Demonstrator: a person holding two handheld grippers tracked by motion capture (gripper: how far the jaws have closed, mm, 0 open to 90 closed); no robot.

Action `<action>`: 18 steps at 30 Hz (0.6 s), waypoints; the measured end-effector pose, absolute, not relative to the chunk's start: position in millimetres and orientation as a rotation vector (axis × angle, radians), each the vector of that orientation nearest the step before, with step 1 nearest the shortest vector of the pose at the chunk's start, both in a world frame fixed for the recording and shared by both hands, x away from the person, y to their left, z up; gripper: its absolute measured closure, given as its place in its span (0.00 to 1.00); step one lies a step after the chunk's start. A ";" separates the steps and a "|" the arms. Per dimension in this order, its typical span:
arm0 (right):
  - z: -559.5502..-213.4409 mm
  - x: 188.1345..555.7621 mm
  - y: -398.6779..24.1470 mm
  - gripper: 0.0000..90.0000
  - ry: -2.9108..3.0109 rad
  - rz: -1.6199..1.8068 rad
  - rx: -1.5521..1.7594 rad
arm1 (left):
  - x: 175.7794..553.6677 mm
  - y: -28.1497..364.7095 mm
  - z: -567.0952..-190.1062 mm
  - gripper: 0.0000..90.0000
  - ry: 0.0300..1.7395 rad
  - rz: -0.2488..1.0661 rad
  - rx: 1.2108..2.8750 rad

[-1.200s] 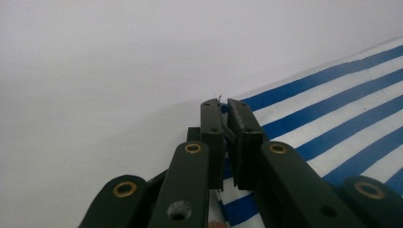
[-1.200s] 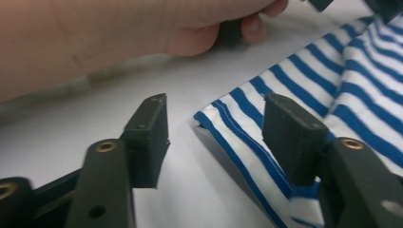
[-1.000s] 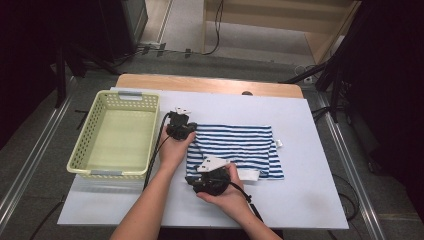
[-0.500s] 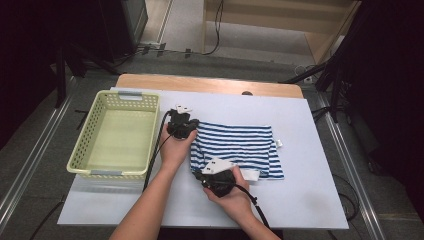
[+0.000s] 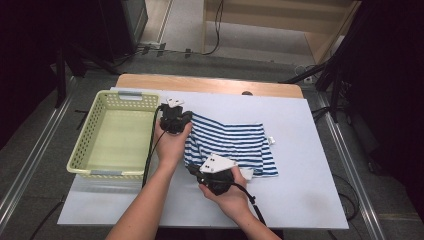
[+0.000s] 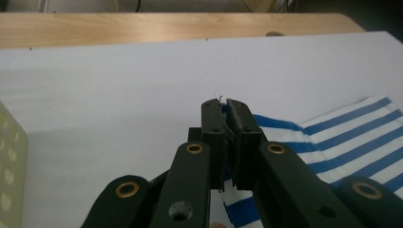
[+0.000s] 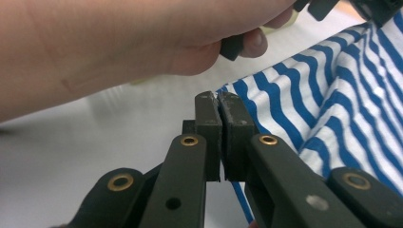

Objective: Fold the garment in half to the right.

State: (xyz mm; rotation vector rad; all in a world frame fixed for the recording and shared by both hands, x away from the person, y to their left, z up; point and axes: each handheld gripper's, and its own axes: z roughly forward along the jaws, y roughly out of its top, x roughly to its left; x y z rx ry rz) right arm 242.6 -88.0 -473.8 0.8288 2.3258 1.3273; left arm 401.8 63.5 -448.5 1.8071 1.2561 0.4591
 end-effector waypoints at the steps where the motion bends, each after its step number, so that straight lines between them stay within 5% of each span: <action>1: -472.3 241.8 -92.2 0.95 2.317 1.336 0.834 | 401.1 61.4 -446.2 0.97 1.248 0.467 1.806; 18: -476.1 214.4 -197.3 0.95 2.138 1.362 1.057 | 394.3 -21.4 -447.3 0.97 1.080 0.429 1.865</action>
